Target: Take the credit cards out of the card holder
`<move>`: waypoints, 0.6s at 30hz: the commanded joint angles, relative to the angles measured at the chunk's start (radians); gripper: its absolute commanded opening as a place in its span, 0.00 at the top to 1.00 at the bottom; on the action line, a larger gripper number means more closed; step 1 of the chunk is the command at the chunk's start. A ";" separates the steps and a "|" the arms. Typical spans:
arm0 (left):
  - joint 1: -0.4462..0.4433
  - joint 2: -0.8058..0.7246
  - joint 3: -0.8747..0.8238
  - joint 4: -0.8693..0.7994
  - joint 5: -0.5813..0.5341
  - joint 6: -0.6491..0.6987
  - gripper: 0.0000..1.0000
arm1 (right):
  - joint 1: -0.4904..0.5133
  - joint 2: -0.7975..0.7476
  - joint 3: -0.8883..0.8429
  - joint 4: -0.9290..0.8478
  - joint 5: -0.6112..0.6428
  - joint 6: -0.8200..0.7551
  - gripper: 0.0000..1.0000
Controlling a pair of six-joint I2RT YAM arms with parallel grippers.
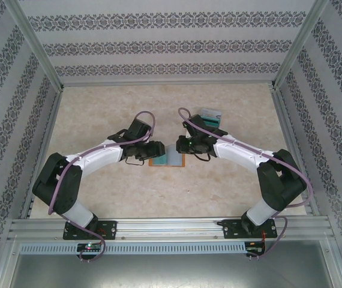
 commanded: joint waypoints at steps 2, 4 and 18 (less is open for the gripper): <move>0.025 -0.003 -0.051 -0.024 -0.026 0.005 0.65 | 0.014 0.072 0.051 0.034 -0.096 0.049 0.86; 0.031 0.013 -0.059 -0.016 -0.024 0.009 0.73 | 0.015 0.105 0.054 0.067 -0.148 0.082 0.86; 0.038 0.109 -0.022 0.015 0.007 0.028 0.94 | 0.014 0.256 0.063 0.158 -0.263 0.183 0.85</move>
